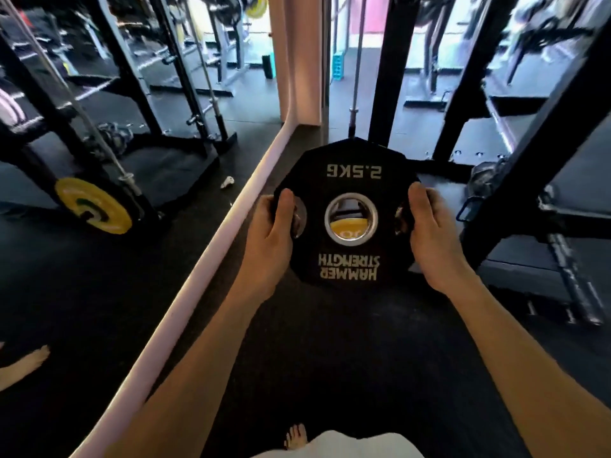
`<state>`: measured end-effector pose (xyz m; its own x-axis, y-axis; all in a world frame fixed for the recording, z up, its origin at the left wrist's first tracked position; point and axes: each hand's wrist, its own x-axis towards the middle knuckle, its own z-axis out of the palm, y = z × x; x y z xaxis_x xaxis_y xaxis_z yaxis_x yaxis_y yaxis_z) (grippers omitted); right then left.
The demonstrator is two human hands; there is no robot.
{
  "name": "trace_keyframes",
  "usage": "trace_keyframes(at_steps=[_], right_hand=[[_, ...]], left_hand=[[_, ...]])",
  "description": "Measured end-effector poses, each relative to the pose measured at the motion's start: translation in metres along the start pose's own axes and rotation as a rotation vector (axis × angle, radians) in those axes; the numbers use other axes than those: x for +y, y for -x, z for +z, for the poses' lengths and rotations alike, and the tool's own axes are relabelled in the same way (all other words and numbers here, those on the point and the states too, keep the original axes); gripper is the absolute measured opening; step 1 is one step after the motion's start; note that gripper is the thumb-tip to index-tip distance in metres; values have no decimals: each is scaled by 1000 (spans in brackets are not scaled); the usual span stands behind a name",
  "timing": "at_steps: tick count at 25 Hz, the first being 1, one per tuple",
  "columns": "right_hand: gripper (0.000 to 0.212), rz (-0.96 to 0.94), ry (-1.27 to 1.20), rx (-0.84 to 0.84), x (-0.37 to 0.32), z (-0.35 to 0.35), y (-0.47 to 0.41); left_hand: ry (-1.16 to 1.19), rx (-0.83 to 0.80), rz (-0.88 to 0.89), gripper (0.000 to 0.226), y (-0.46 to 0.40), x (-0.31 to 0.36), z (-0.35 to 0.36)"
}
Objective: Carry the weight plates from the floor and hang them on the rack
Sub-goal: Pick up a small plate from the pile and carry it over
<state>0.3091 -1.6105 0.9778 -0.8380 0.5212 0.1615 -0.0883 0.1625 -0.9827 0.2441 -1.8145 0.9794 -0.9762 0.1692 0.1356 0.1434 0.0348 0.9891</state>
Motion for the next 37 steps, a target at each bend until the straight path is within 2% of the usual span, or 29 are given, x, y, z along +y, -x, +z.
trace_keyframes(at_steps=[6, 9, 12, 17, 24, 29, 34, 37], right_hand=[[37, -175, 18, 173, -66, -4, -66], [33, -264, -8, 190, -105, -12, -108], [39, -354, 14, 196, -141, -20, -150], [43, -518, 42, 201, -209, -42, -221], [39, -700, 122, 256, -286, -63, -306], [53, -820, 223, 307, -329, -68, -367], [46, -858, 218, 360, -367, -69, -441], [56, -858, 258, 375, -382, -67, -475]], left_hand=[[3, -100, 238, 31, -87, 70, 27], [76, -101, 308, 31, -129, 107, 48], [185, -128, 381, 33, -172, 140, 65], [221, -94, 537, 41, -239, 209, 94], [249, -65, 681, 39, -317, 292, 131], [253, -76, 807, 39, -387, 335, 151], [192, -25, 874, 43, -459, 380, 169], [176, 8, 908, 50, -494, 396, 179]])
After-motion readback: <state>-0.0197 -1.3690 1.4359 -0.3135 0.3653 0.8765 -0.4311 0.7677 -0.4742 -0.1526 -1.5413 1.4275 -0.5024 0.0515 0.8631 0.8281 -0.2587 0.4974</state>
